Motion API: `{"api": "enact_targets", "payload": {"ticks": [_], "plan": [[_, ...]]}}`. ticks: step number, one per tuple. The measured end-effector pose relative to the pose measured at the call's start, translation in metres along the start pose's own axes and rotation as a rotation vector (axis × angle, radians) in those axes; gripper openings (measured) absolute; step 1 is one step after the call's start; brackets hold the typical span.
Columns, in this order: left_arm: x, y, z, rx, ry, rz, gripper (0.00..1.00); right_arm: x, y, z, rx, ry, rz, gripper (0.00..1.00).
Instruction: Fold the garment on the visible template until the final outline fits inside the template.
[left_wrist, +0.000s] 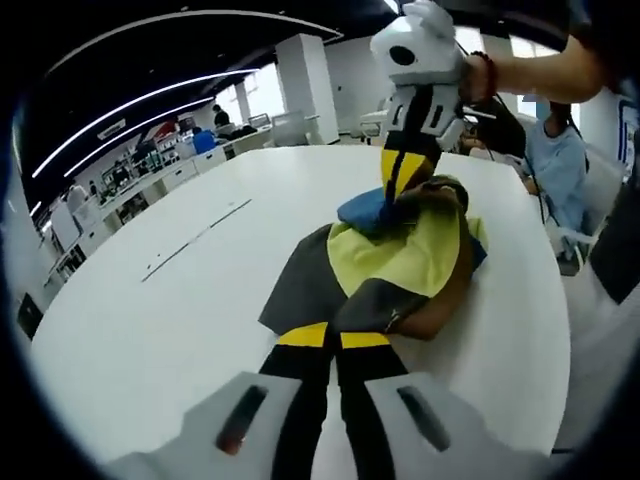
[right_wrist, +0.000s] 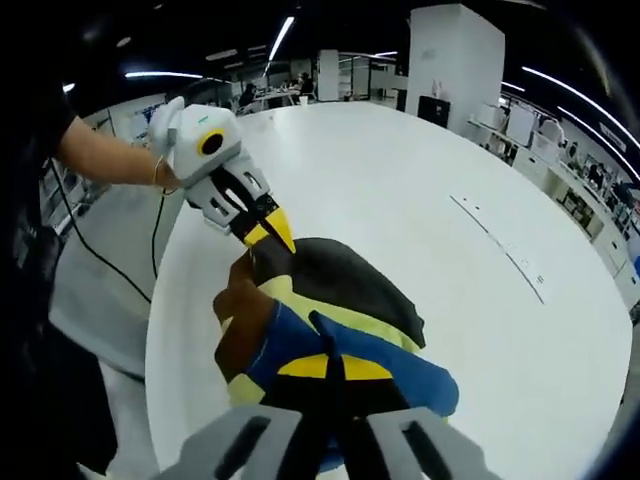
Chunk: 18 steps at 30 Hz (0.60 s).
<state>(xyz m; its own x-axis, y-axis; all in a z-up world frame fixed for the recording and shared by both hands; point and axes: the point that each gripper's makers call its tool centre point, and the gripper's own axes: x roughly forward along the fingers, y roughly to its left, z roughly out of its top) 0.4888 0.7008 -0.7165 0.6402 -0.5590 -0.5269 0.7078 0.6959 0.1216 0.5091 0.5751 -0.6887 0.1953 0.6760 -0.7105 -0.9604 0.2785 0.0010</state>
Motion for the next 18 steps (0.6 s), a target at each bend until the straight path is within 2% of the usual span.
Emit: {"api": "enact_targets", "payload": {"ticks": [5,11,18], "plan": [[-0.017,0.007,0.005,-0.128,-0.056,0.007,0.0,-0.025,-0.017,0.007,0.054,-0.086,-0.1,0.0],[-0.035,0.014,0.011,-0.156,-0.085,0.048,0.0,-0.055,-0.035,0.012,0.11,-0.164,-0.225,0.0],[-0.061,0.024,0.037,-0.196,-0.186,0.114,0.0,-0.079,-0.038,0.013,0.125,-0.204,-0.302,0.0]]}}
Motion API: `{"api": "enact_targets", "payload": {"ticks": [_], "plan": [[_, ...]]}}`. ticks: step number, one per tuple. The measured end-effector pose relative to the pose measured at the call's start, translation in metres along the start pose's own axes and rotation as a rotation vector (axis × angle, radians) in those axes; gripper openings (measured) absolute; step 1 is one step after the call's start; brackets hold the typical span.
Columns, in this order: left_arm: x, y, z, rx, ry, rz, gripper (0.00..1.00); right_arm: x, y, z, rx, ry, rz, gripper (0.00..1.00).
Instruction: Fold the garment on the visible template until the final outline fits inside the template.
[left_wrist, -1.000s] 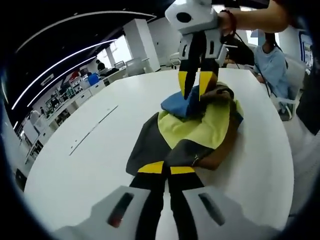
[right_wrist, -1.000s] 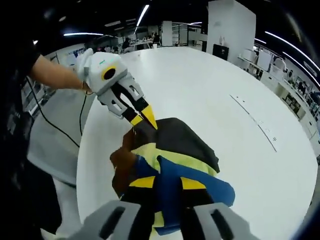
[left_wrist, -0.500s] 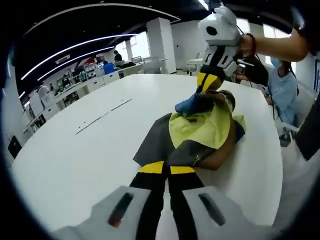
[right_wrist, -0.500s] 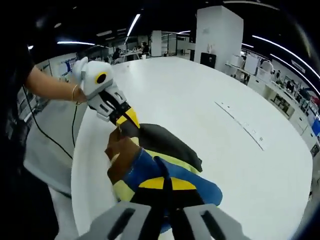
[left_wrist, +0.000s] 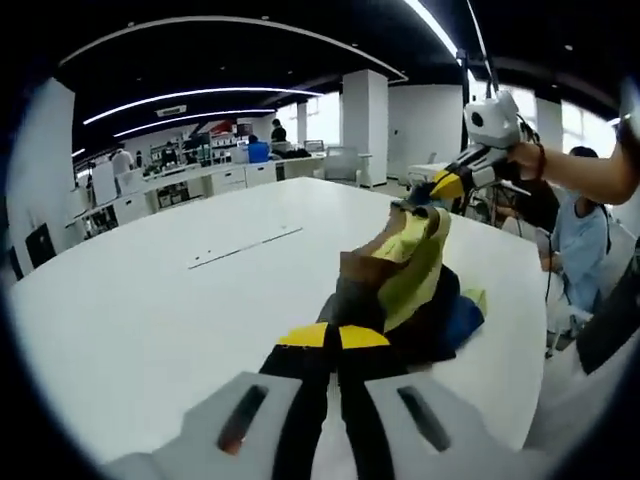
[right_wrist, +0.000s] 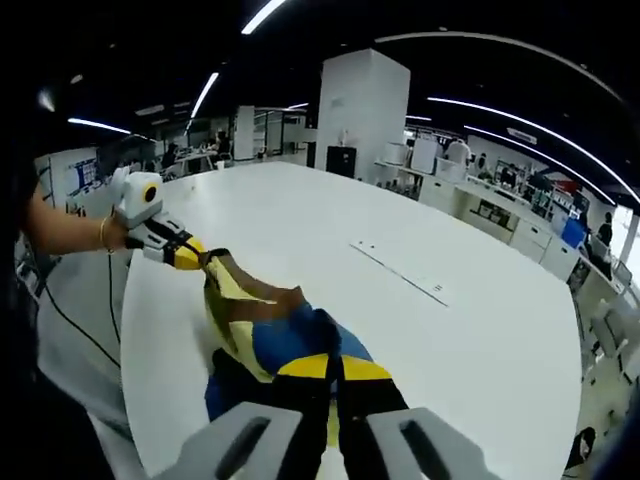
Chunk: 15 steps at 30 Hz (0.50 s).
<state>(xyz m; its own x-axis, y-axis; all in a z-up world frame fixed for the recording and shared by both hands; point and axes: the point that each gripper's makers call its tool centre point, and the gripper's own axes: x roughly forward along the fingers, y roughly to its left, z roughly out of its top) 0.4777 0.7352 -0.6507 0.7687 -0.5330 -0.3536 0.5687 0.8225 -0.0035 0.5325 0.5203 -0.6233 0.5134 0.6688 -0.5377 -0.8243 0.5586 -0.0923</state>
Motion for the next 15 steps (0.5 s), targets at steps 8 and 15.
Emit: {"api": "enact_targets", "payload": {"ticks": [8,15], "plan": [[-0.015,0.001,0.037,0.01,-0.077,0.044,0.0,-0.013,-0.004,0.015,-0.001,-0.028,-0.06,0.0],[-0.026,0.009,0.08,0.01,-0.156,0.088,0.0,-0.032,-0.013,0.047,0.046,-0.125,-0.103,0.0]]}}
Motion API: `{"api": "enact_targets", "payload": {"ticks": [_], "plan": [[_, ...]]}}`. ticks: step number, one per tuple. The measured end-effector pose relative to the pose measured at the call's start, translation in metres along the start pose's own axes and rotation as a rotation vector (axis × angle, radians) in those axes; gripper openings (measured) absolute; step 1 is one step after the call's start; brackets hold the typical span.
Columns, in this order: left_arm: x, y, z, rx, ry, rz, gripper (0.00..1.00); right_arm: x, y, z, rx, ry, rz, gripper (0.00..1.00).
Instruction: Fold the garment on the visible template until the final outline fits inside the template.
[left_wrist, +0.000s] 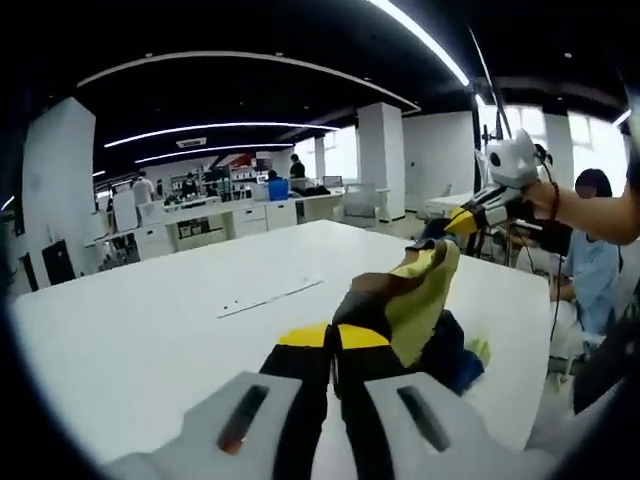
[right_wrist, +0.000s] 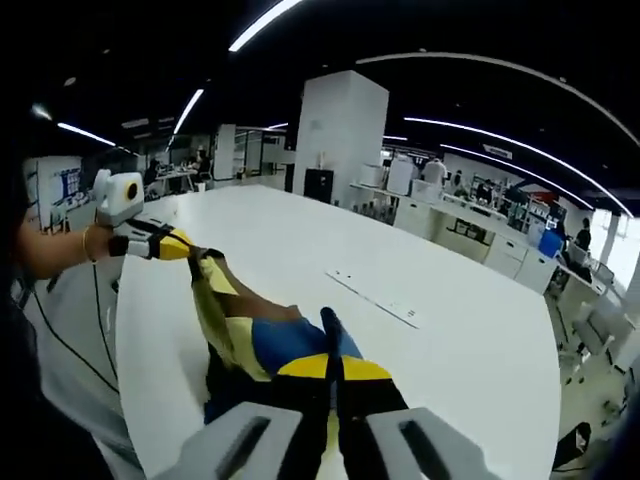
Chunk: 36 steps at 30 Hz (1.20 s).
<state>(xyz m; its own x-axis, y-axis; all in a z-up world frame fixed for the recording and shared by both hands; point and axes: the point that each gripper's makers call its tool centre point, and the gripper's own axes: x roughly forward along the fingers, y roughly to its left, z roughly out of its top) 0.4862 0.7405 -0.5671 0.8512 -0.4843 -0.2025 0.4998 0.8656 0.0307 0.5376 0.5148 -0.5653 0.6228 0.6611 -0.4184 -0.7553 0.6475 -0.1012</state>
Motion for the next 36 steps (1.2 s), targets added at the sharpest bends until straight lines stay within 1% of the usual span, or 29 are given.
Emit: {"api": "enact_targets", "payload": {"ticks": [3,4,5,8,10,13,14,15,16,18,19,21,23,25,26,30,33,36], "plan": [[0.006,0.004,0.019,0.014,-0.029,0.012,0.0,-0.003,-0.006,0.016,0.014,-0.046,-0.028,0.0],[0.01,0.006,0.027,0.031,-0.046,0.023,0.0,-0.004,-0.01,0.024,0.007,-0.08,-0.041,0.0],[0.013,0.008,0.032,0.051,-0.059,0.031,0.0,-0.005,-0.012,0.027,0.008,-0.09,-0.046,0.0],[0.028,0.013,0.04,0.042,-0.06,0.046,0.0,-0.005,-0.022,0.033,0.03,-0.106,-0.077,0.0],[0.039,0.015,0.045,0.042,-0.066,0.058,0.0,-0.003,-0.031,0.035,0.057,-0.106,-0.105,0.0],[0.059,0.021,0.045,0.02,-0.053,0.094,0.0,0.003,-0.042,0.034,0.091,-0.106,-0.133,0.0],[0.061,0.022,0.044,0.013,-0.05,0.101,0.0,0.004,-0.044,0.034,0.102,-0.103,-0.137,0.0],[0.069,0.026,0.043,-0.008,-0.043,0.12,0.0,0.009,-0.051,0.031,0.121,-0.095,-0.156,0.0],[0.075,0.03,0.041,-0.027,-0.037,0.134,0.0,0.011,-0.052,0.03,0.124,-0.093,-0.16,0.0],[0.088,0.036,0.035,-0.053,-0.013,0.161,0.0,0.019,-0.061,0.024,0.135,-0.074,-0.192,0.0],[0.097,0.038,0.035,-0.053,-0.02,0.158,0.0,0.025,-0.065,0.022,0.139,-0.069,-0.203,0.0],[0.108,0.043,0.029,-0.064,0.001,0.178,0.0,0.032,-0.073,0.015,0.155,-0.047,-0.228,0.0],[0.118,0.049,0.024,-0.066,0.014,0.195,0.0,0.043,-0.081,0.011,0.162,-0.042,-0.239,0.0],[0.13,0.053,0.016,-0.092,0.033,0.197,0.0,0.054,-0.091,0.004,0.183,-0.025,-0.256,0.0],[0.138,0.057,0.01,-0.098,0.049,0.206,0.0,0.061,-0.097,-0.001,0.194,-0.012,-0.264,0.0],[0.159,0.064,-0.009,-0.095,0.097,0.213,0.0,0.084,-0.113,-0.018,0.227,0.02,-0.287,0.0],[0.173,0.073,-0.018,-0.133,0.104,0.221,0.0,0.097,-0.122,-0.029,0.252,0.042,-0.298,0.0],[0.187,0.082,-0.031,-0.133,0.137,0.238,0.0,0.109,-0.128,-0.035,0.27,0.051,-0.301,0.0]]}}
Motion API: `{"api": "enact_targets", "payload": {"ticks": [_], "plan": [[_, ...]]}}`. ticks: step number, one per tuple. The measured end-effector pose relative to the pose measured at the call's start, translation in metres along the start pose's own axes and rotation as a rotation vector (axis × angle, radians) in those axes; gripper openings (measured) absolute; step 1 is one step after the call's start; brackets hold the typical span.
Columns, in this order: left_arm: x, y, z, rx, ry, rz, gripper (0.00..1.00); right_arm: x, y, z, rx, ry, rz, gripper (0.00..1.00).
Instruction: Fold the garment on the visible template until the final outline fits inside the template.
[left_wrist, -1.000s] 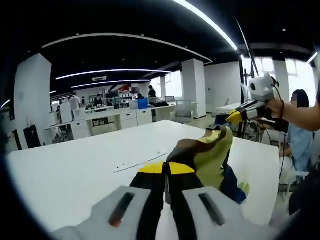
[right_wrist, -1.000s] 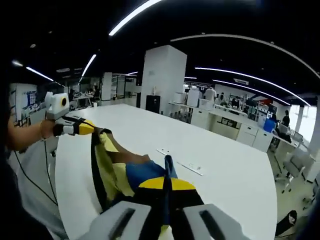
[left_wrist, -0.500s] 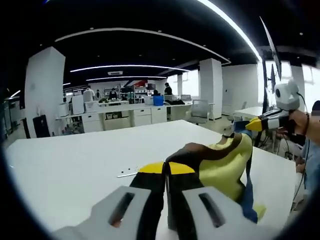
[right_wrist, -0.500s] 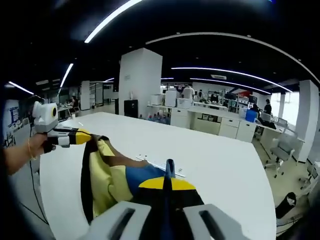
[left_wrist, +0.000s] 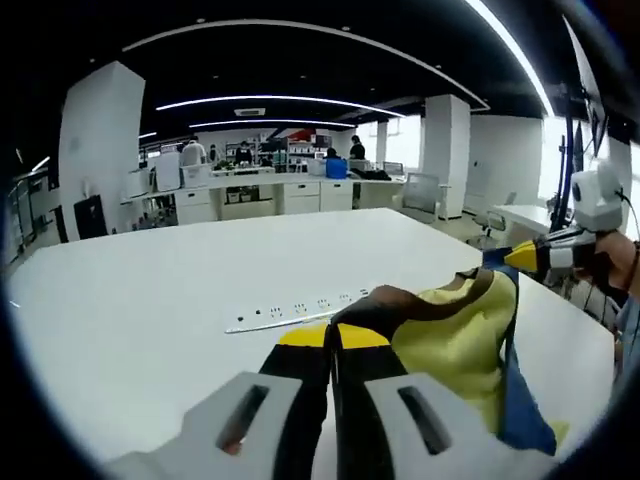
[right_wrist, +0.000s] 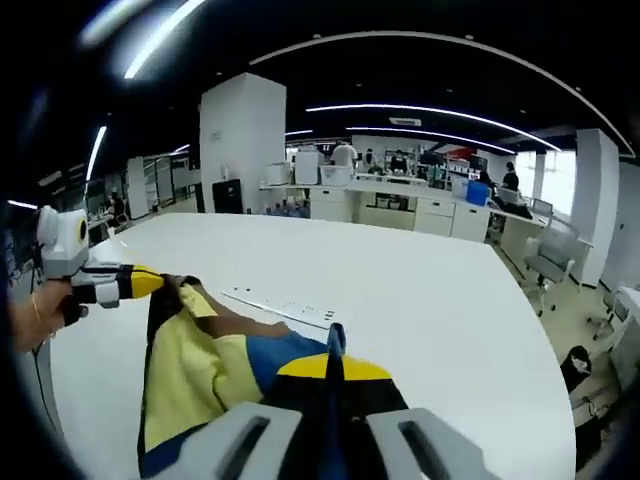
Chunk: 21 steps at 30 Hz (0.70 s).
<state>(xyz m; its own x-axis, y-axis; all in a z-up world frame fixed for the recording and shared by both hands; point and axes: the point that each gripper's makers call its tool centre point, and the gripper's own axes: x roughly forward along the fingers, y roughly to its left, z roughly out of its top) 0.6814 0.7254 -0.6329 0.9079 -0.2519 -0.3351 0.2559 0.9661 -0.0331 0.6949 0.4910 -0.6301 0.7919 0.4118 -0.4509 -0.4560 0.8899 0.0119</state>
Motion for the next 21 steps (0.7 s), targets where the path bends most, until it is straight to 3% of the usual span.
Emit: {"api": "enact_targets", "payload": {"ticks": [4,8,12,21], "plan": [[0.023,0.003,-0.019,0.082,0.064,0.014,0.0,0.027,-0.008,-0.012,0.003,0.043,-0.025,0.0],[0.043,0.002,-0.037,0.036,0.098,-0.007,0.0,0.051,-0.015,-0.027,0.029,0.086,-0.045,0.0],[0.056,0.006,-0.056,0.112,0.156,0.01,0.0,0.07,-0.016,-0.044,0.032,0.141,-0.046,0.0],[0.078,0.009,-0.083,0.088,0.215,-0.004,0.0,0.099,-0.02,-0.08,0.015,0.261,-0.071,0.0]]}}
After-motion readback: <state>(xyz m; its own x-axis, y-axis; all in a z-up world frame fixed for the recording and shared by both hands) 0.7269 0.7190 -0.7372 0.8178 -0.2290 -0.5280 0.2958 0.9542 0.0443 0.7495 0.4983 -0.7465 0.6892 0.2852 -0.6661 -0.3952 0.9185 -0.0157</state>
